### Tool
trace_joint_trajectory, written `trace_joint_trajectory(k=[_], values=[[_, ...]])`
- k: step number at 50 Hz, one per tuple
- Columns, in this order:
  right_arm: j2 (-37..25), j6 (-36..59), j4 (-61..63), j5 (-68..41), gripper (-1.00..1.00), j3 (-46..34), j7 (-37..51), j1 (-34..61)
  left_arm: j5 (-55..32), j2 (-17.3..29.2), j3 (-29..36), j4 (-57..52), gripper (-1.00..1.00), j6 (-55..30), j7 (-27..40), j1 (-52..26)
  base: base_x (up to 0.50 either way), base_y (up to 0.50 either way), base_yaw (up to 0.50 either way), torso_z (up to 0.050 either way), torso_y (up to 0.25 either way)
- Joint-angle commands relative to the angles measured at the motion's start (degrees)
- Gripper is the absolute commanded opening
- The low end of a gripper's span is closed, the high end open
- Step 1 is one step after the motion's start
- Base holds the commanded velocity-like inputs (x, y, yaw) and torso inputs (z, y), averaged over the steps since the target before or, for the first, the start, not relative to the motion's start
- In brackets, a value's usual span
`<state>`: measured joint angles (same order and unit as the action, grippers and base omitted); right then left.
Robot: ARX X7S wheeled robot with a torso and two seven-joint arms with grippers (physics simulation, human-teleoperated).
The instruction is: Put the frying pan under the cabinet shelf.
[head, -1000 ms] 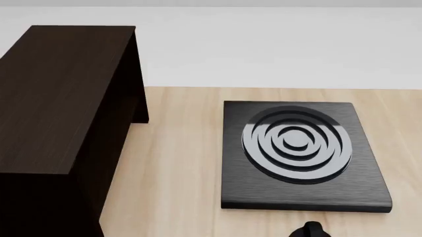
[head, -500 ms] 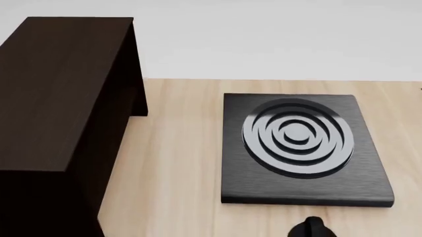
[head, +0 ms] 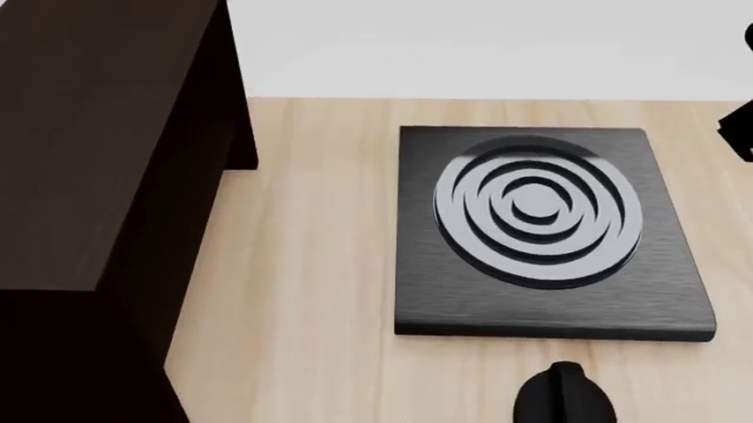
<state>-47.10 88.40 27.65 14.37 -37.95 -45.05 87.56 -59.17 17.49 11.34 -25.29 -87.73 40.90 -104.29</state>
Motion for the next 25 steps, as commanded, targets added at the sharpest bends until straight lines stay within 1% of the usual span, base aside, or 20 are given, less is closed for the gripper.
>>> trace_joint_trajectory(k=[1,7,25], values=[[0.1,-0.5,0.8,5.9,-1.00,-1.4,-0.6,5.1,-4.5,0.7,-0.4,0.5,1.00,-1.0,3.1,-2.6,0.00,0.00,0.00,0.009,-0.072],[0.6,-0.5,0.6,6.2,-1.00,-2.5,-1.3,6.7,-5.8,1.7,0.8,0.4,1.00,-0.1,4.1,-3.5,0.00,0.00,0.00,0.010,-0.068],[2.0,-1.0,-0.6,7.1,-1.00,-4.3,-2.6,9.6,-9.5,3.2,1.4,0.7,1.00,1.1,6.4,-3.9,0.00,0.00,0.00,0.009,-0.067]])
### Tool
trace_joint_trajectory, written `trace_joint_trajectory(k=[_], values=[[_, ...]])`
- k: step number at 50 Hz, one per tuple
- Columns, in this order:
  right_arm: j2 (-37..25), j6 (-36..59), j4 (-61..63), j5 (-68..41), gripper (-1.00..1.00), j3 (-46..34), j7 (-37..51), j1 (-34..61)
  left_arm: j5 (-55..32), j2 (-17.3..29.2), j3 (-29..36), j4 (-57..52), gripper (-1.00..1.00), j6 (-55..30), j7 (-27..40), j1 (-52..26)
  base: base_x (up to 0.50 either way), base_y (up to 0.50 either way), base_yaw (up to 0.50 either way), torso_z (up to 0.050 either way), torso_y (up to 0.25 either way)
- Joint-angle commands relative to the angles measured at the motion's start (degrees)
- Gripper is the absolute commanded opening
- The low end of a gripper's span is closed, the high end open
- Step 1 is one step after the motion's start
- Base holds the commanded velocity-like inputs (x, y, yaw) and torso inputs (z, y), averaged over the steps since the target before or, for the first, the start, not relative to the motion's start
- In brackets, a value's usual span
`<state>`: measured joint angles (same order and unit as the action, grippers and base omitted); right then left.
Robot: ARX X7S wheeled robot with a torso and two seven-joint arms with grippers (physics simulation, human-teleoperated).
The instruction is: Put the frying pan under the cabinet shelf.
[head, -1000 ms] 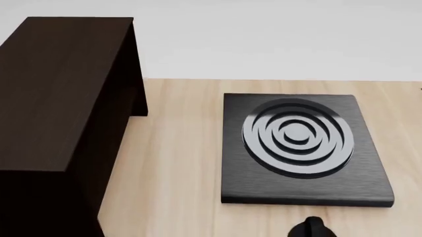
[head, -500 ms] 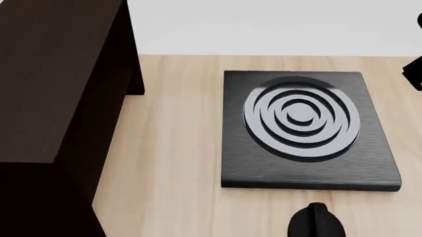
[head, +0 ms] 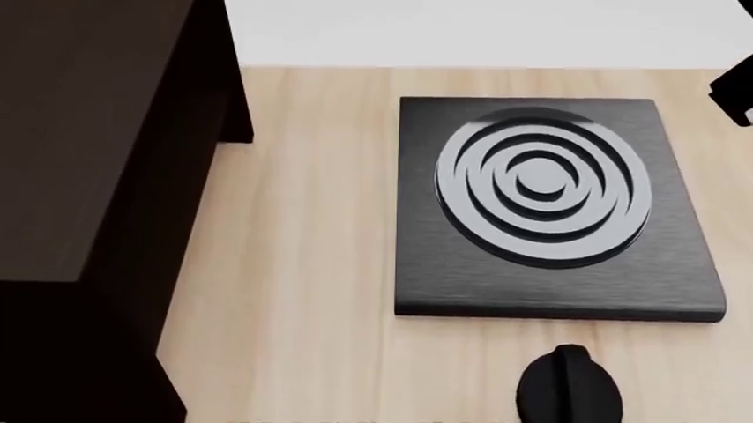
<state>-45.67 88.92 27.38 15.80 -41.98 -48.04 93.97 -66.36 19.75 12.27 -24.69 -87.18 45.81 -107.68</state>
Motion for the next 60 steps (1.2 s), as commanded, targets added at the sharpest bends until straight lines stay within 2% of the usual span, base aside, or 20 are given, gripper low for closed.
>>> trace_joint_trajectory(k=[1,60], values=[[0.6,-1.5,-0.3,5.7,-1.00,-0.3,0.3,3.2,-2.4,1.0,0.6,0.1,1.00,0.7,1.6,-0.5,0.00,0.00,0.00,0.009,-0.068],[4.9,-2.4,-2.5,7.8,-1.00,-4.1,-3.4,9.7,-10.0,5.3,3.2,0.6,1.00,3.6,6.4,-2.1,0.00,0.00,0.00,0.010,-0.067]])
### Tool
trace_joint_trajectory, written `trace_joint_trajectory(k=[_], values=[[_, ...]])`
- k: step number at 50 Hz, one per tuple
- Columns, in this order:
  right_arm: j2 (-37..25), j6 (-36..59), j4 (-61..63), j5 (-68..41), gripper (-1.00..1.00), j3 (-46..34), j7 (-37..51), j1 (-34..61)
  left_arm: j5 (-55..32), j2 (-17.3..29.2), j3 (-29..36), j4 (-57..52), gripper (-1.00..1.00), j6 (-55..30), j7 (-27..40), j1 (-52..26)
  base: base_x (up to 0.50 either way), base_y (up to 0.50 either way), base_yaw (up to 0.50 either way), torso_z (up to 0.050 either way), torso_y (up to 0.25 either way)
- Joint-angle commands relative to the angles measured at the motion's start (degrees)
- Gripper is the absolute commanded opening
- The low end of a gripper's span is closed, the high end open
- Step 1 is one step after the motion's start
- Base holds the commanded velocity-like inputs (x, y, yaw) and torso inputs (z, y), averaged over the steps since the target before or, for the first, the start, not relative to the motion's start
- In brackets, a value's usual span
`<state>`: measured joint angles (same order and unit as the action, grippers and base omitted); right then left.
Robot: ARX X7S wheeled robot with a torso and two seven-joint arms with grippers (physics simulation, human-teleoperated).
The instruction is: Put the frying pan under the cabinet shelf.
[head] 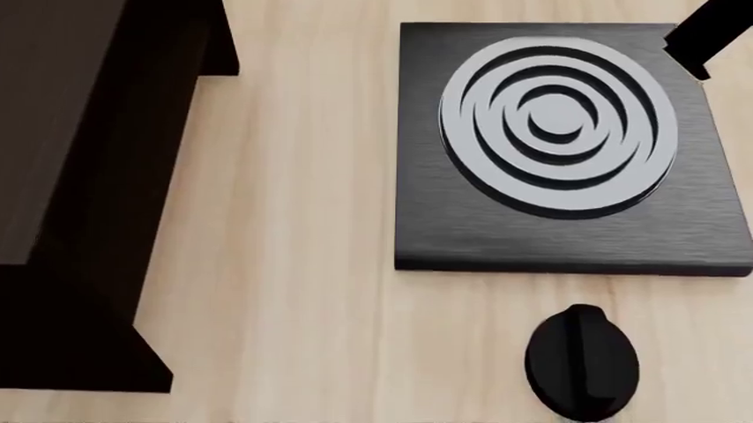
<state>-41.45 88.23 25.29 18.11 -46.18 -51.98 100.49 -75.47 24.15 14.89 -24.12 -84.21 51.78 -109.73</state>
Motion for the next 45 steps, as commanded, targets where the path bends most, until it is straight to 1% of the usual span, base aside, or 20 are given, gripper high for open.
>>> trace_joint_trajectory(k=[1,16,45], values=[[0.8,-1.8,-0.4,5.5,-1.00,0.1,0.5,3.2,-0.8,0.9,0.7,0.0,1.00,0.8,0.4,-0.1,0.00,0.00,0.00,0.010,-0.068],[2.2,-2.4,-1.1,5.7,-1.00,0.3,0.2,3.7,-1.4,1.8,1.9,0.2,1.00,2.1,0.7,-0.1,0.00,0.00,0.00,0.010,-0.066],[3.7,-1.3,-0.2,6.8,-1.00,-1.2,-1.6,5.0,-4.9,4.3,2.1,0.0,1.00,3.0,3.0,-0.4,0.00,0.00,0.00,0.010,-0.067]])
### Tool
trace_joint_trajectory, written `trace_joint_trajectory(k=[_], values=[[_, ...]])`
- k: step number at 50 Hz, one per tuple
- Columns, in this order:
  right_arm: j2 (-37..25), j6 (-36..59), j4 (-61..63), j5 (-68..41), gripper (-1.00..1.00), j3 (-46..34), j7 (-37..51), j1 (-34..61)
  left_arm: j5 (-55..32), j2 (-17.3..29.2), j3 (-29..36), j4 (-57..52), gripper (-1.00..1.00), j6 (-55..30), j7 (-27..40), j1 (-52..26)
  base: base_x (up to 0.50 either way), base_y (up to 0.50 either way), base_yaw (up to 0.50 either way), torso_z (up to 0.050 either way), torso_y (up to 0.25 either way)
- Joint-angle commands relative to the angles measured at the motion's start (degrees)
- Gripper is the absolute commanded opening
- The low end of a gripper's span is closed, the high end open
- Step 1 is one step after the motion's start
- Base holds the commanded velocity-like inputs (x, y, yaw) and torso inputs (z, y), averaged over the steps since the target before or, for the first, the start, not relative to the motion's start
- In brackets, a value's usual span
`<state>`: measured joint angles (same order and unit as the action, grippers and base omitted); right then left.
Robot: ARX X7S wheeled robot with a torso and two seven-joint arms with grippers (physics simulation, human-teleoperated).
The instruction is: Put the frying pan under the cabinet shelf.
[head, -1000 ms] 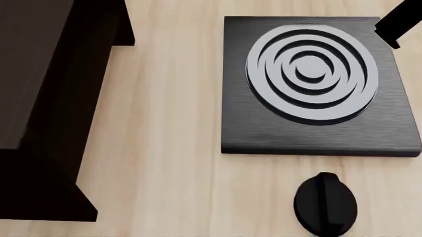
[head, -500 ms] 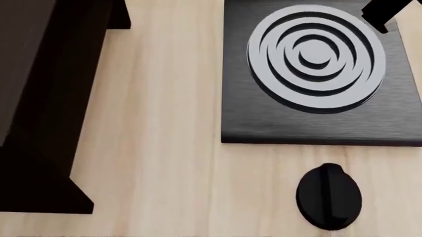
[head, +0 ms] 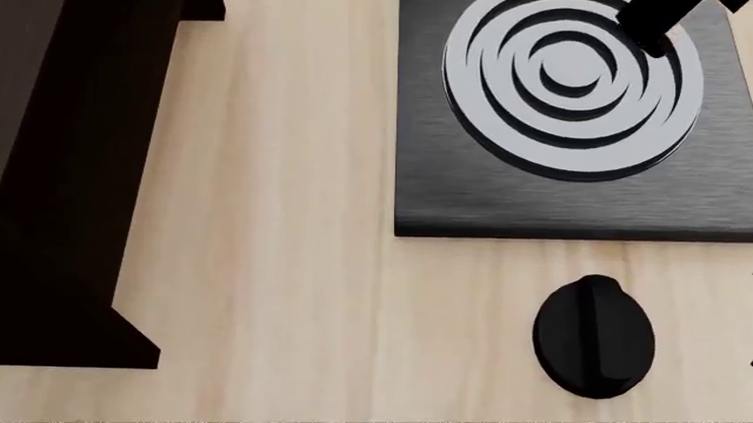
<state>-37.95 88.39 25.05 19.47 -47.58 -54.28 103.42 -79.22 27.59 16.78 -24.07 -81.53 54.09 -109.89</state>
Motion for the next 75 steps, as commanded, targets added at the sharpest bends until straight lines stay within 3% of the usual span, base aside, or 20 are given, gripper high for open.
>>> trace_joint_trajectory(k=[1,51,73,75], values=[[0.4,-1.2,0.1,5.3,-1.00,0.3,0.4,2.3,-1.2,1.0,0.2,0.0,1.00,0.4,0.7,-0.2,0.00,0.00,0.00,0.010,-0.064],[6.2,-2.7,-2.5,6.7,-1.00,-3.8,-2.2,7.5,-7.3,4.6,0.5,0.2,1.00,2.2,4.8,0.5,0.00,0.00,0.00,0.008,-0.047],[8.2,-3.4,-2.0,6.7,-1.00,-4.2,-1.2,2.1,-7.8,6.2,1.0,-0.6,1.00,3.6,4.7,1.7,0.00,0.00,0.00,0.000,0.002],[6.1,-3.5,-0.5,7.5,-1.00,-7.6,-0.9,-0.1,-7.5,6.3,1.1,-0.7,1.00,3.8,4.6,1.9,0.00,0.00,0.00,0.000,0.005]])
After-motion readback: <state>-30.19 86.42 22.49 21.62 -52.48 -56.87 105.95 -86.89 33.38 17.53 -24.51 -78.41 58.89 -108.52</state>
